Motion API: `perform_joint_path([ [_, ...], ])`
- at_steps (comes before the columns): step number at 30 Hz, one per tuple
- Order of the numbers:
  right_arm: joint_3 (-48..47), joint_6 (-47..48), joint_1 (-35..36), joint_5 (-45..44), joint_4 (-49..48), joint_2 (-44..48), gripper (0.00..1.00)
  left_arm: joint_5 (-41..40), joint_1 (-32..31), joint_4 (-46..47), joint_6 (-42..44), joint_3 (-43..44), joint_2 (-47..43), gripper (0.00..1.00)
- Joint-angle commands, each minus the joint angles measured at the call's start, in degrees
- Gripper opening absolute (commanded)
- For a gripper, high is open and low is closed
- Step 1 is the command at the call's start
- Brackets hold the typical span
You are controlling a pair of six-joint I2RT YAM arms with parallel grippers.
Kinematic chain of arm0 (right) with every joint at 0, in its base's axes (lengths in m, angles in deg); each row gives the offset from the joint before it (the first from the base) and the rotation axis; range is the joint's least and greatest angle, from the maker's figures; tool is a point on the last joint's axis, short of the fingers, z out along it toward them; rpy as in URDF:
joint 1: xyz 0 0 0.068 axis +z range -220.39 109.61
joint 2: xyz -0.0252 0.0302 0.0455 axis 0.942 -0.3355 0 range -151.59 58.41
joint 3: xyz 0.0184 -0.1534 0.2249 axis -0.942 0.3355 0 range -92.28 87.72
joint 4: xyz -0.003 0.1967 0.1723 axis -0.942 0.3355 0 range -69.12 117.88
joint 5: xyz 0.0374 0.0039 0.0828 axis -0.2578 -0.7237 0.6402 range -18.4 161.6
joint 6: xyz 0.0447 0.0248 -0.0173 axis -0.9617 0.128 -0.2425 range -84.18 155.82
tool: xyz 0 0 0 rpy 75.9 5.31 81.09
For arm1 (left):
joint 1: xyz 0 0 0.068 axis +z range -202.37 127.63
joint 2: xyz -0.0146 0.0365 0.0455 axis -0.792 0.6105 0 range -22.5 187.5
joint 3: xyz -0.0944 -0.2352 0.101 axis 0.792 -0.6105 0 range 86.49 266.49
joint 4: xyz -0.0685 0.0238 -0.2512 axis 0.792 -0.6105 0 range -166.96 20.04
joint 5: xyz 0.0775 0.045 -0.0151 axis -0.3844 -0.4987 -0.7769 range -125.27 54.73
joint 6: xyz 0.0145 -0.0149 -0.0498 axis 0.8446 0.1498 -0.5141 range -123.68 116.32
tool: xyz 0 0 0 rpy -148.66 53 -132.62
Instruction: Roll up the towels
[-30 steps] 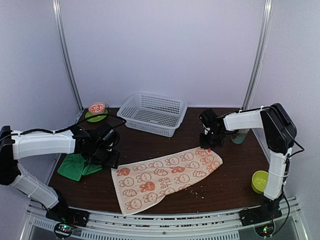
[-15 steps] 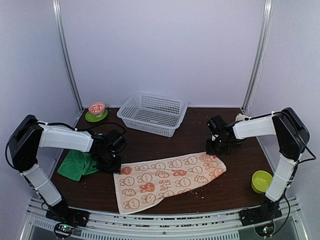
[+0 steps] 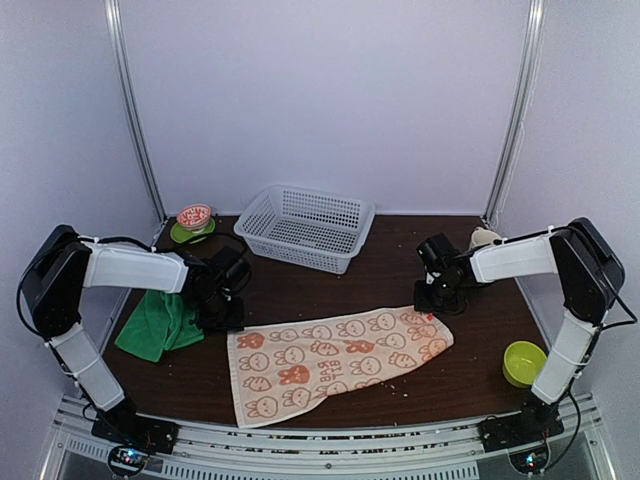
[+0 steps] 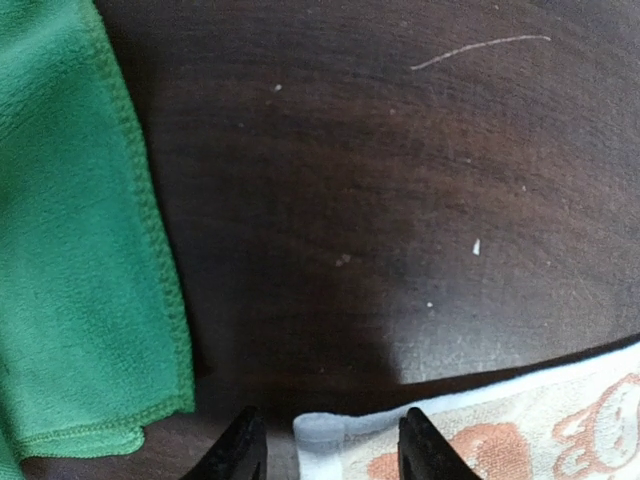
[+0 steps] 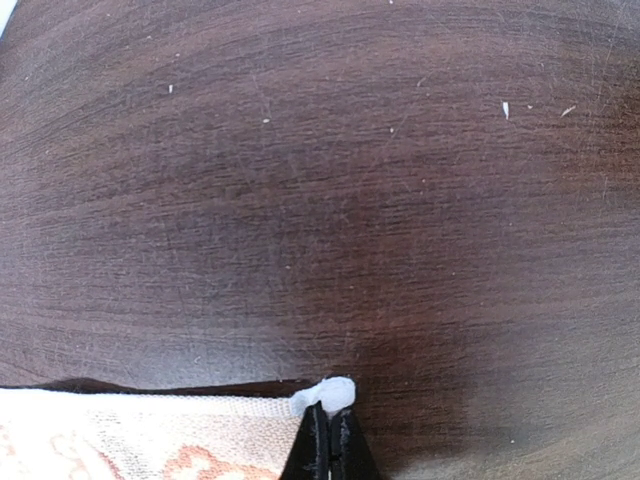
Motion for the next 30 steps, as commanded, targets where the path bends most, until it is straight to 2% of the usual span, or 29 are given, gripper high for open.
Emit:
perform_joint_path([
  [1,1.49,-0.25,0.40,0.91,-0.32,0.85,0.00,2.14,0.25,1.82,0.40,0.89,3.05,0.45],
  [6,1.80,-0.38,0.49,1.27,-0.55,1.23,0.00,3.15,0.81,3.36,-0.72,-2.08,3.64,0.40],
  [12,2.15,-0.72,0.79,1.71,-0.44,2.64,0.00,4.62,1.21,4.65,-0.52,-3.84,3.99,0.03],
  [13,2.27,-0.80,0.83,1.76,-0.33,3.14,0.00,4.68,1.20,4.58,-0.41,-3.95,3.58,0.00],
  [18,2.17,-1.01,0.93,1.62,0.52,6.55,0.00,3.56,1.21,4.04,0.19,-5.04,-0.98,0.00],
  [23,2.39,-1.34,1.01,1.87,0.19,11.22,0.00,1.93,1.11,3.53,1.67,-5.80,-10.32,0.00],
  [30,3.03,1.32,1.64,1.98,-3.50,29.28,0.00,-1.24,0.42,0.38,10.54,0.99,-30.36,0.00],
])
